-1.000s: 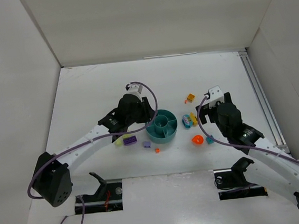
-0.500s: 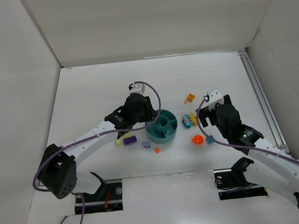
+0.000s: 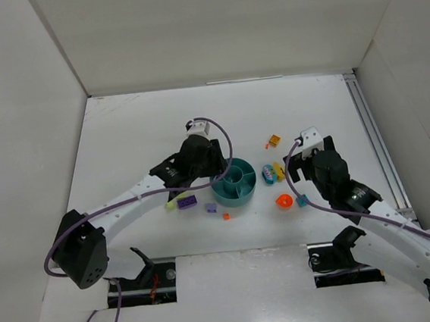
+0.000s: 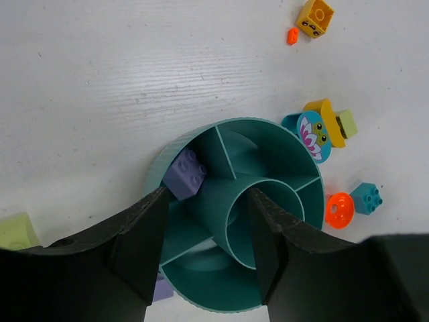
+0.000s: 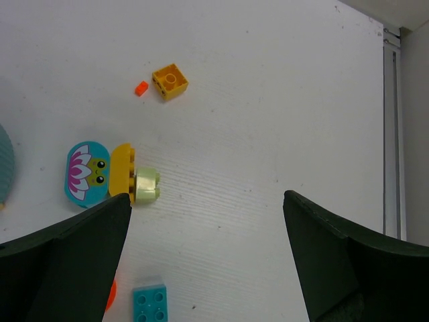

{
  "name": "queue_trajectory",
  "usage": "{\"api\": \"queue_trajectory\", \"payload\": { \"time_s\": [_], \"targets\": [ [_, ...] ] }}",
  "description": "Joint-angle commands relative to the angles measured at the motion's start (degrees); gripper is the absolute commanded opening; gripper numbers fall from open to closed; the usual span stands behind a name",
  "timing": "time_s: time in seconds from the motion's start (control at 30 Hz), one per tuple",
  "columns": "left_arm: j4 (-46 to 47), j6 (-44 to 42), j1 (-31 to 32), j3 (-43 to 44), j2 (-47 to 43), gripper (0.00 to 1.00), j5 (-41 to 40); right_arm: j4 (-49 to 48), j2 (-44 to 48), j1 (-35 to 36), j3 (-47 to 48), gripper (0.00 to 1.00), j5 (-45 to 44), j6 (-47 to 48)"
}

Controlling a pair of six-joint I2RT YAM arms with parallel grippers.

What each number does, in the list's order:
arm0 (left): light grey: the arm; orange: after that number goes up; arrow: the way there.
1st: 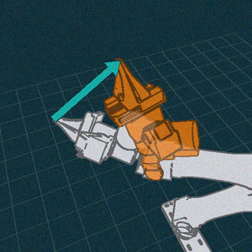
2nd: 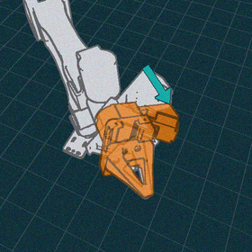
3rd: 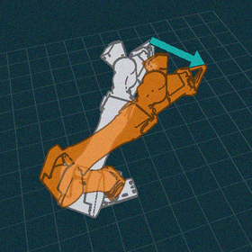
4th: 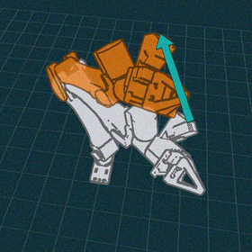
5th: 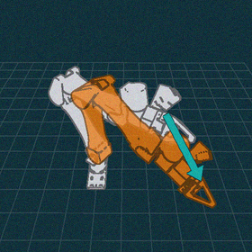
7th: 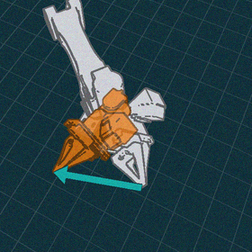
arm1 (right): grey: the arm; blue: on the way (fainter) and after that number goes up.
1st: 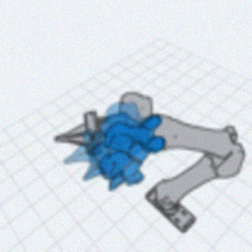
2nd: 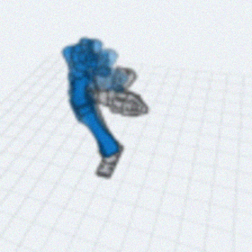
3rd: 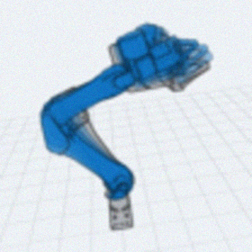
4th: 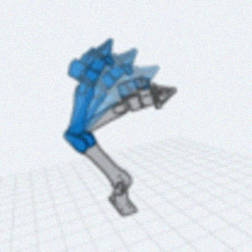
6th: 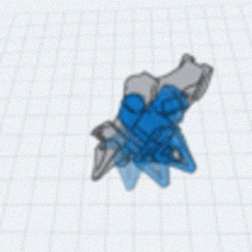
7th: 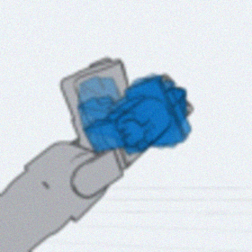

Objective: Sort the legos into containers by color

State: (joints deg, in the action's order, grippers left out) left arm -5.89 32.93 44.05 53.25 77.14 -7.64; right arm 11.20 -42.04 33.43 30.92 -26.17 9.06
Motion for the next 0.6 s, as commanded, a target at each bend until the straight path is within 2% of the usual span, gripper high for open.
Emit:
{"api": "queue_trajectory", "payload": {
  "time_s": [0.0, 0.07, 0.17, 0.2, 0.23, 0.37, 0.43, 0.57],
  "targets": [
    [0.1, 0.2, 0.7, 0.4, -3.9, 0.49, 0.2, -0.6, 1.6, 0.0, -0.1, 1.0, -0.5, 1.1],
    [-0.4, 0.2, 0.7, 0.4, -4.6, 0.53, 0.1, -1.2, 1.6, 0.0, -0.1, 1.0, 2.5, 3.5],
    [-2.9, 0.7, 0.7, -1.4, -7.9, 0.77, -2.8, -1.7, 1.6, 2.0, 1.6, 1.0, 6.1, 9.9],
    [-3.6, 0.7, 0.7, -1.9, -8.8, 0.93, -3.6, -1.2, 1.0, 4.2, 2.1, 1.0, 6.1, 10.5],
    [-4.3, 1.4, 0.7, -2.5, -9.6, 1.0, -4.6, -1.2, -0.3, 5.3, 3.0, 1.0, 6.1, 11.9],
    [-8.0, 5.5, -0.5, -6.0, -14.2, 1.0, -8.0, -2.1, -4.9, 11.5, 4.6, 1.0, 8.5, 14.8],
    [-8.9, 7.4, -1.9, -8.6, -16.8, 1.0, -8.0, -2.1, -7.1, 15.4, 6.5, 1.0, 6.1, 14.8],
    [-13.6, 12.1, -2.4, -11.8, -18.8, 1.0, -7.5, -2.1, -10.9, 16.9, 8.1, 1.0, 4.1, 14.2]
  ]
}}
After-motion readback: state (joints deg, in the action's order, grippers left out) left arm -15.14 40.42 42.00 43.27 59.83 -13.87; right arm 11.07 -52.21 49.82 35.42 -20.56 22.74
